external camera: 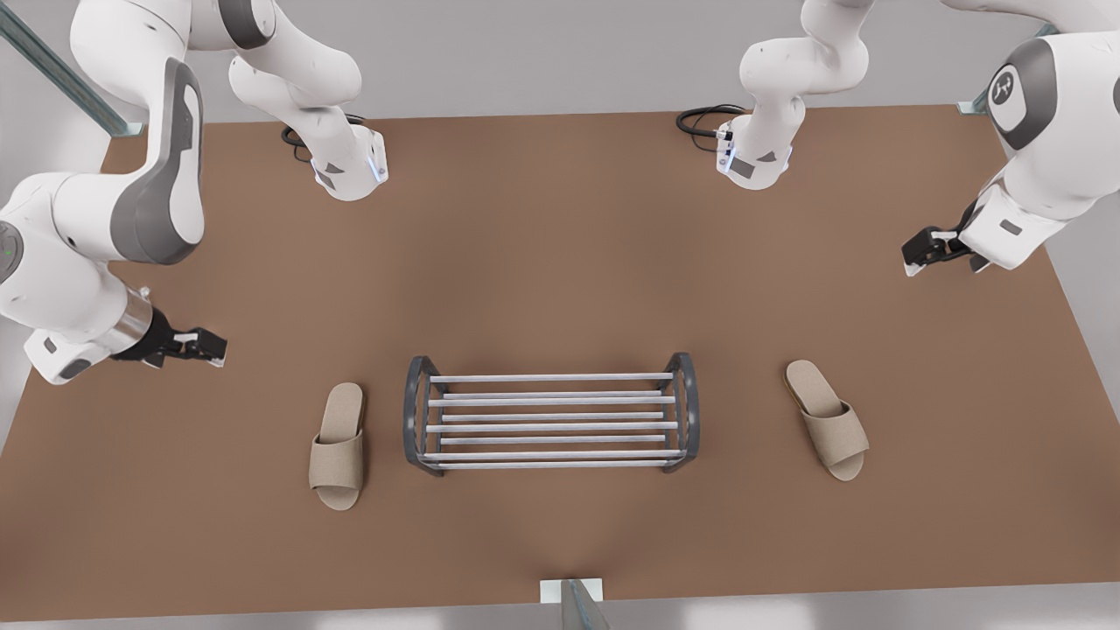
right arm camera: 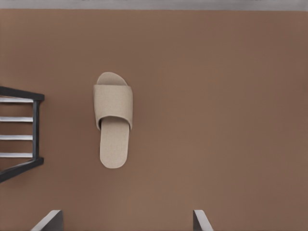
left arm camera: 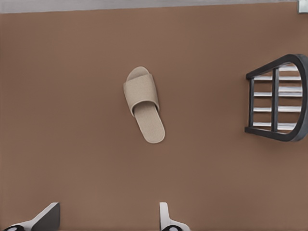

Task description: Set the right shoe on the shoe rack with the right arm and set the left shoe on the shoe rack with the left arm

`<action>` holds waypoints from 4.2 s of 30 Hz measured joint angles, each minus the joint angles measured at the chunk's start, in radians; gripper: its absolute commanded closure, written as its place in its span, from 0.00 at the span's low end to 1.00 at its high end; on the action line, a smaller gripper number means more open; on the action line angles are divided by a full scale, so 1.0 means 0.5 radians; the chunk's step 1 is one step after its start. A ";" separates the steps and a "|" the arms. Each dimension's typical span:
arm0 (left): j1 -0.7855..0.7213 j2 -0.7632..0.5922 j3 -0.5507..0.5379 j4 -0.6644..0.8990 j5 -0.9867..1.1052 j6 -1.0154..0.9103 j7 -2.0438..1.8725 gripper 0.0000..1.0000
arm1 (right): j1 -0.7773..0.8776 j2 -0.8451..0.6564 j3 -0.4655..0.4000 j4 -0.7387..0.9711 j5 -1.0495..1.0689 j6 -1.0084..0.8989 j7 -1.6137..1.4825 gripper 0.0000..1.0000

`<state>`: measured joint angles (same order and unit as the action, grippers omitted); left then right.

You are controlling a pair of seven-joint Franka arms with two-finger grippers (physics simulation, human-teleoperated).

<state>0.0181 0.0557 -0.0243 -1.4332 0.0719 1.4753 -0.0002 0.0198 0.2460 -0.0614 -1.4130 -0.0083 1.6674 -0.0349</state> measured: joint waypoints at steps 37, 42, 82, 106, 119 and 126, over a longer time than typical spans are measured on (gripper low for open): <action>-0.903 0.809 0.385 -1.467 3.318 1.759 -3.824 0.00 | 0.166 0.430 0.034 -1.342 -3.841 2.376 0.704 0.00; -0.886 1.008 0.434 -1.285 3.434 1.790 -4.607 0.00 | 0.183 0.528 0.034 -1.256 -3.906 2.368 0.947 0.00; -0.753 1.408 0.567 -0.829 4.014 1.931 -5.794 0.66 | 0.275 0.919 0.040 -0.714 -4.518 1.919 1.684 0.17; -0.807 0.348 -0.469 -0.553 3.302 2.106 -5.794 0.79 | 0.230 0.317 0.030 -0.835 -4.492 2.172 1.805 0.73; -0.910 0.916 -0.493 -0.435 3.471 2.073 -5.591 0.79 | 0.245 0.028 0.024 -0.695 -4.869 2.545 1.754 0.73; -0.905 1.034 -0.455 -0.437 3.618 2.084 -5.459 0.79 | 0.303 0.024 0.027 -0.723 -4.897 2.561 1.722 0.73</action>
<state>-0.4345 0.5725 -0.2519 -1.6514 1.8811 2.5171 -2.7299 0.1712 0.2580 -0.0479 -1.7747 -2.4570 2.9481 0.8259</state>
